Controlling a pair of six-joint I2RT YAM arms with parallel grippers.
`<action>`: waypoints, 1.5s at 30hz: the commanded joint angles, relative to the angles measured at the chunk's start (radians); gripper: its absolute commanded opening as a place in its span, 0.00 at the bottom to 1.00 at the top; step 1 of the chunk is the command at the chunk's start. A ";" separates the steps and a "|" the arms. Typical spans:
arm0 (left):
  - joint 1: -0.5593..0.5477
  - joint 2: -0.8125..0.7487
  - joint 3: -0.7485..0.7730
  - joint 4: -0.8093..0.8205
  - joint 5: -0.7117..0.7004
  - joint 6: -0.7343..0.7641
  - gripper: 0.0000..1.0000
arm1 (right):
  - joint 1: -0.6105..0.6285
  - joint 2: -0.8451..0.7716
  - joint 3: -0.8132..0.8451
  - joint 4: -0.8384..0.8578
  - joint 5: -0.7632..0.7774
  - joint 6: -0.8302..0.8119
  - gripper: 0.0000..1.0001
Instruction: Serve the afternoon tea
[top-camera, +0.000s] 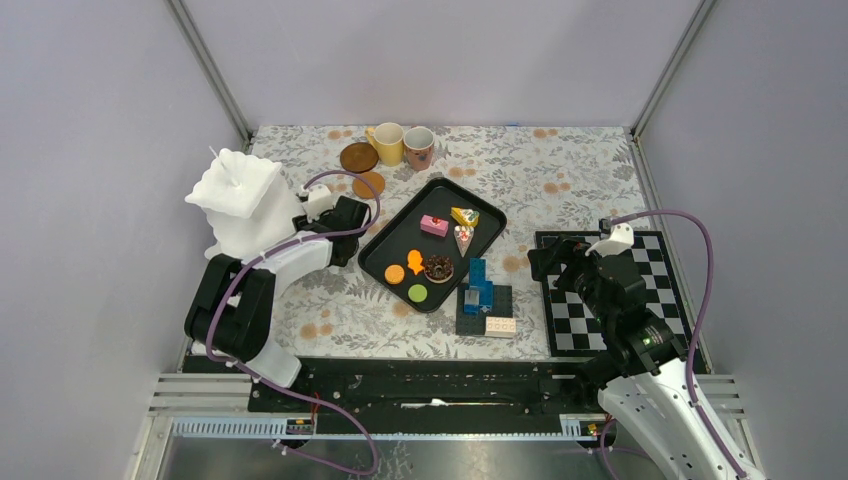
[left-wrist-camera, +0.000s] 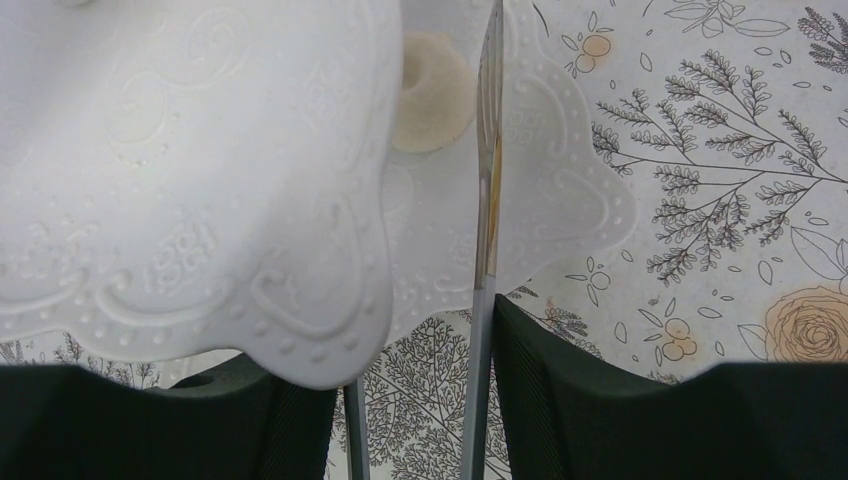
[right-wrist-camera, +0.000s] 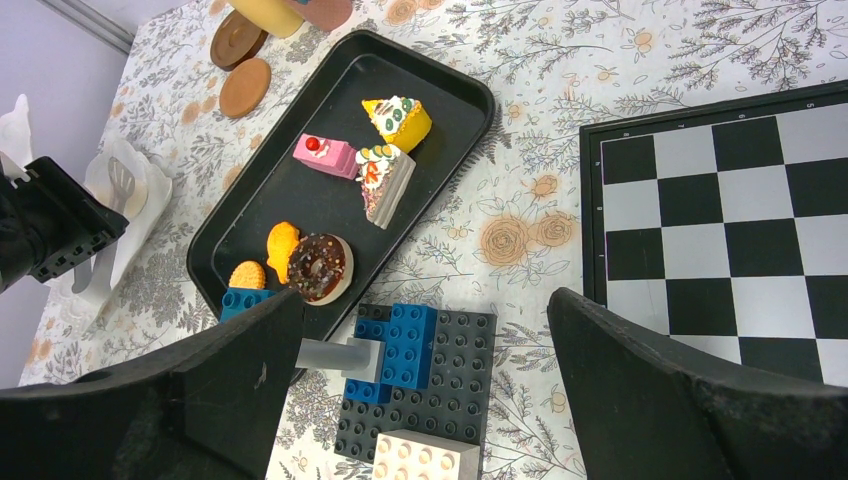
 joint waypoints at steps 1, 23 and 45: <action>0.005 -0.029 0.009 0.026 0.006 0.000 0.55 | 0.007 0.007 0.001 0.043 -0.007 0.001 0.98; -0.207 -0.133 0.181 -0.115 0.398 0.126 0.55 | 0.007 0.007 0.023 0.013 0.043 -0.026 0.98; -0.179 -0.173 0.226 -0.049 1.085 -0.267 0.56 | 0.007 0.015 0.038 0.008 0.064 -0.012 0.98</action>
